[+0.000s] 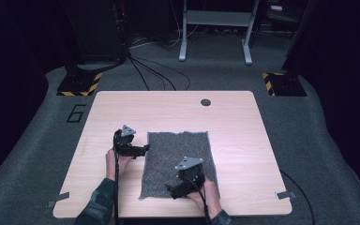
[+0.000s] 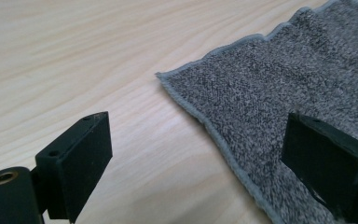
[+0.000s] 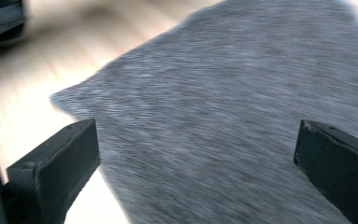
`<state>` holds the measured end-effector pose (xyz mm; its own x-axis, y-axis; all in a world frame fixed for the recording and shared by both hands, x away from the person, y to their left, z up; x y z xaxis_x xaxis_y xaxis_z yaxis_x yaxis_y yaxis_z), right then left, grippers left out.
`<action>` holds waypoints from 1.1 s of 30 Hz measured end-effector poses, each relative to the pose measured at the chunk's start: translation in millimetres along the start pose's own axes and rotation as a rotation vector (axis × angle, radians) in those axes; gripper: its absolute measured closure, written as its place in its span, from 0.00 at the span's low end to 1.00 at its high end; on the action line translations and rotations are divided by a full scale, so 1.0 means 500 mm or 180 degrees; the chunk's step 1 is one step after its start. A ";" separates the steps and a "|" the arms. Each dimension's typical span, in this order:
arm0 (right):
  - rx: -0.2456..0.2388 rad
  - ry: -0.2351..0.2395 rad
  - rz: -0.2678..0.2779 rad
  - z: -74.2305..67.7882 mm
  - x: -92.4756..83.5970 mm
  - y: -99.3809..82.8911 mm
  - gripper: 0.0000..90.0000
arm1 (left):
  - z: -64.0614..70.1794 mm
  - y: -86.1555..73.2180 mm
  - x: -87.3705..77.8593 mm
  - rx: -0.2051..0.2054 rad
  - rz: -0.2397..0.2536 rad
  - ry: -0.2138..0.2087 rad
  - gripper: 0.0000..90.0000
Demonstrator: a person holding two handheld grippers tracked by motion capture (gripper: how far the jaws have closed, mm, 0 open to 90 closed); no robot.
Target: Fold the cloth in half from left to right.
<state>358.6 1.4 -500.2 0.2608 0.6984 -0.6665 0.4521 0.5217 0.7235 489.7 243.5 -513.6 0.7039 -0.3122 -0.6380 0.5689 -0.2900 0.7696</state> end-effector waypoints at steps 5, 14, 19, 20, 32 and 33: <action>-0.0113 0.0162 -0.0042 -0.036 0.037 0.015 0.00 | -0.009 0.016 0.019 -0.0063 -0.0053 -0.0020 0.08; -0.0341 0.0326 -0.0081 -0.110 0.095 0.049 0.17 | -0.022 0.038 0.066 -0.0076 -0.0217 -0.0041 0.01; -0.0371 0.0349 -0.0243 -0.133 0.131 0.045 0.30 | -0.023 0.045 0.087 -0.0080 -0.0271 -0.0037 0.07; -0.0378 0.0317 -0.0230 -0.136 0.138 0.043 0.33 | -0.025 0.047 0.090 -0.0033 -0.0292 -0.0046 0.10; -0.0400 0.0247 -0.0290 -0.144 0.162 0.039 0.64 | -0.020 0.045 0.109 0.0042 -0.0244 -0.0032 0.61; -0.0430 0.0247 -0.0314 -0.145 0.164 0.038 0.66 | -0.020 0.045 0.109 0.0039 -0.0239 -0.0037 0.63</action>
<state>326.9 104.2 -528.1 0.1519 0.6736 -0.7233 0.3522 0.6469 0.6764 545.2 229.1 -530.9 0.6544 -0.2996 -0.6943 0.6147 -0.3240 0.7192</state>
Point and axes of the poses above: each handheld gripper's, and its own axes: x roughly forward along the jaws, y roughly out of its top, z roughly to its right, the point moved 2 cm from there along x, roughly forward along the jaws, and after that the axes turned 11 degrees about y, right-handed, at the moved point
